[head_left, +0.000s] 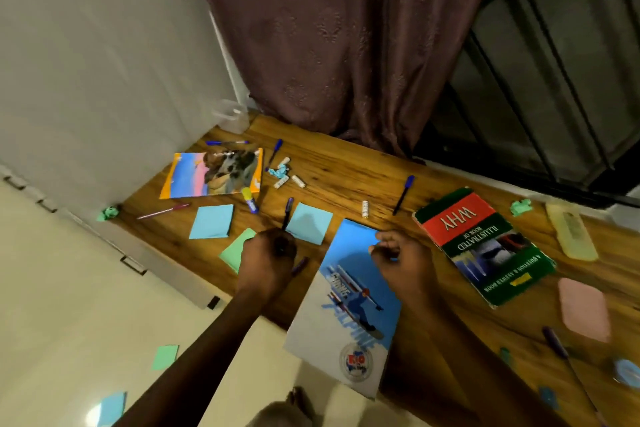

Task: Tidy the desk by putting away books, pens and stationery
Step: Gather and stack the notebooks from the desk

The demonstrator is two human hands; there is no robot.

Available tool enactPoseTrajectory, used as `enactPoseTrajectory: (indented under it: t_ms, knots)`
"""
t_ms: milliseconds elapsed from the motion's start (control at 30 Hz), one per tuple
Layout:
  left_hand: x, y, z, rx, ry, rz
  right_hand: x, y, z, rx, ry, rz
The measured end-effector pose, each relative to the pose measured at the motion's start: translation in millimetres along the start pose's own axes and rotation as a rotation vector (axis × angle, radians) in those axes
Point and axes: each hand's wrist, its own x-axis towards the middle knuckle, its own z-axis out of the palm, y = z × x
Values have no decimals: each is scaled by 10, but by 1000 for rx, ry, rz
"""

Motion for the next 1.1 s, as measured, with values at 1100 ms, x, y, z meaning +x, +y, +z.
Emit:
enactPoseTrajectory:
  t_ms: [1100]
  knots:
    - [2452, -2273, -1841, -320, -3, -561, 2012, -1878, 3103, -308, -389, 289]
